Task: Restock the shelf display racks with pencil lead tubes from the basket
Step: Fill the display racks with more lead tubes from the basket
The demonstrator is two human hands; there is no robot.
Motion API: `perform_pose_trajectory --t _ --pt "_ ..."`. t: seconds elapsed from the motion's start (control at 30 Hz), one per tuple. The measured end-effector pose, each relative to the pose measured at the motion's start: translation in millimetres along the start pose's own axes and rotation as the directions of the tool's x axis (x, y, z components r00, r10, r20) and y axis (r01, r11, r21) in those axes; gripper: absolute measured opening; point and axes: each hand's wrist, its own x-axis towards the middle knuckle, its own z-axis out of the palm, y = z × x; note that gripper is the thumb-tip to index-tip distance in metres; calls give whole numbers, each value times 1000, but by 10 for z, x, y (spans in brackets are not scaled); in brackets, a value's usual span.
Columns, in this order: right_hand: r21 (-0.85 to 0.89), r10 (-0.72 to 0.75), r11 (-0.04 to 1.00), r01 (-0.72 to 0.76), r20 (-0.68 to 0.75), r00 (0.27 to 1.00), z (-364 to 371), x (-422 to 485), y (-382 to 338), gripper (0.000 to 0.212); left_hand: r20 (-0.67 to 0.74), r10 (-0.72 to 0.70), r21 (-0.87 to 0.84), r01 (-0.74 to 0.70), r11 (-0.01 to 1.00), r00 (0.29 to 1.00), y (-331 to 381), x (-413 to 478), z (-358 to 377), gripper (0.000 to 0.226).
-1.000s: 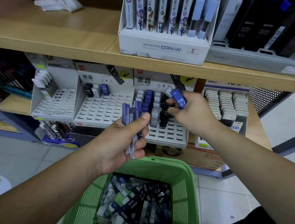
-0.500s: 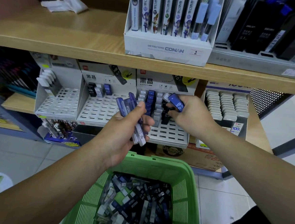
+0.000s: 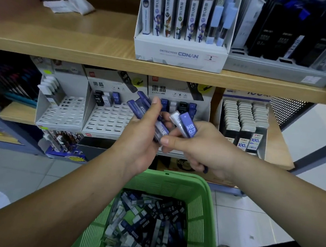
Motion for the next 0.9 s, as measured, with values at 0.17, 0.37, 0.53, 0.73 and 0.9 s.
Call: perform_pose_trajectory --t 0.17,0.37,0.53,0.73,0.9 --pt "150 96 985 -85 -62 993 -129 4 51 27 -26 -19 -63 17 998 999 -27 -15 62 29" --pt "228 109 969 -92 -61 992 -62 -16 105 40 -34 -9 -121 4 993 999 -13 -47 38 23" --pt "234 106 968 -87 -71 992 8 -17 100 39 -23 -19 -109 17 994 1000 -67 -84 100 31" --pt "298 95 954 -33 -196 976 93 43 177 50 -24 -14 -150 11 989 1000 -145 -22 125 32" --pt "320 111 946 -51 -170 979 -23 39 150 46 -7 -39 -261 36 965 999 37 39 23 23"
